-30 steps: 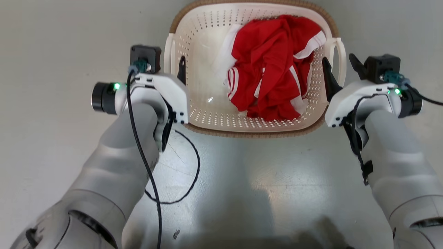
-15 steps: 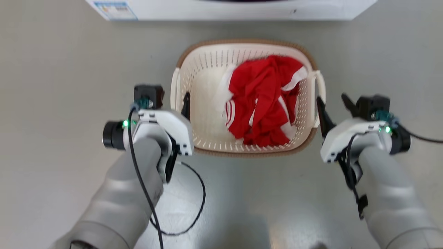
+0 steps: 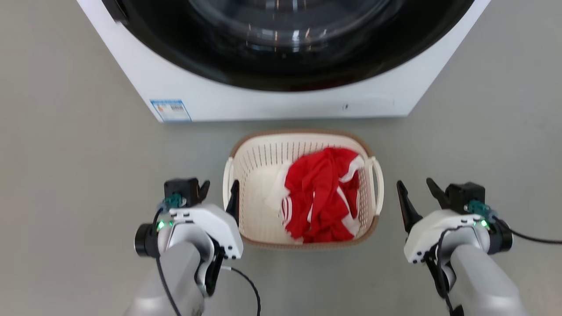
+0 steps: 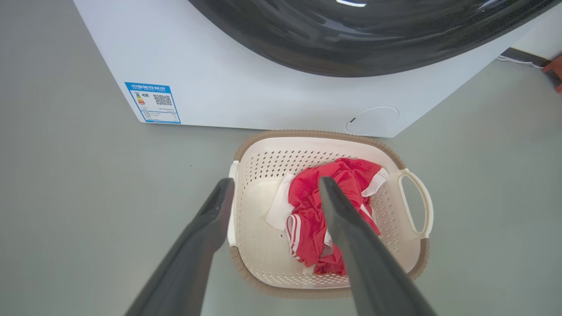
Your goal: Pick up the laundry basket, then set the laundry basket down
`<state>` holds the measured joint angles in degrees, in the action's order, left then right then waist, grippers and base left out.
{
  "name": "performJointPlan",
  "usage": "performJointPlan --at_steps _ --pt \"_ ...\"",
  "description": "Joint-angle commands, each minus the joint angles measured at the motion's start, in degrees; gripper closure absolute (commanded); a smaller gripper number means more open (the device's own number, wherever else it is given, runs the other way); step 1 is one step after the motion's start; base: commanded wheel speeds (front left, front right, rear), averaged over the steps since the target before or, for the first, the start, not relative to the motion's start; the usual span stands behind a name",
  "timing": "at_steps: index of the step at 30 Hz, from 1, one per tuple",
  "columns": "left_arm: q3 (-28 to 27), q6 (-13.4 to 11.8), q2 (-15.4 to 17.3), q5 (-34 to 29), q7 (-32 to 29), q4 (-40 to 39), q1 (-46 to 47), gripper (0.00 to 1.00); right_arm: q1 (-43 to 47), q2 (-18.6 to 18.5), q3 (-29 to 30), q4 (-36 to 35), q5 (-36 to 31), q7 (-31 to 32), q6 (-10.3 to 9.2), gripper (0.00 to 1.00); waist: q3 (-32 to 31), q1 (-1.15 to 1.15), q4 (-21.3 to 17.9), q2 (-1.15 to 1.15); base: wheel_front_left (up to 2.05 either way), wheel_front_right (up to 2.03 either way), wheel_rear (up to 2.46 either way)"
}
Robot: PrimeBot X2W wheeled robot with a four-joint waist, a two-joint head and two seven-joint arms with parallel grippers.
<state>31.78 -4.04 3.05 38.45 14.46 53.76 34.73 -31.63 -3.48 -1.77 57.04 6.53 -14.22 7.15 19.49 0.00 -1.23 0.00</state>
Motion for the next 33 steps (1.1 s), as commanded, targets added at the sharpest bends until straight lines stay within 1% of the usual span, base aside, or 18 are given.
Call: performJointPlan --at_steps 1,7,19,27,33 --pt "-1.82 0.40 1.06 -0.56 0.53 -1.31 -0.79 0.00 1.35 0.60 -1.04 -1.39 -0.51 -0.77 0.34 0.00 -3.92 0.00 0.04 0.00 0.00 0.00 0.00" --pt "-6.62 1.48 0.80 -3.39 0.53 -4.94 -6.88 0.00 5.74 0.60 -0.39 -4.49 -0.98 -0.77 0.34 0.00 -9.74 0.00 0.66 0.00 0.00 0.00 0.00" --pt "-15.60 2.89 1.04 -9.03 0.53 -12.26 -16.84 0.00 12.90 0.60 0.15 -12.23 -2.65 -0.78 0.34 0.00 -18.46 0.00 1.96 0.00 0.00 0.00 0.00" --pt "-20.43 3.44 0.96 -12.20 0.54 -17.98 -21.21 0.00 16.42 0.60 -1.06 -17.46 -2.65 -0.78 0.34 0.00 -20.93 0.00 1.65 0.00 0.00 0.00 0.00" --pt "-23.47 3.35 0.76 -13.88 0.54 -22.58 -23.67 0.00 18.20 0.60 -0.35 -19.94 -3.39 -0.78 0.34 0.00 -22.11 0.00 1.17 0.00 0.00 0.00 0.00"
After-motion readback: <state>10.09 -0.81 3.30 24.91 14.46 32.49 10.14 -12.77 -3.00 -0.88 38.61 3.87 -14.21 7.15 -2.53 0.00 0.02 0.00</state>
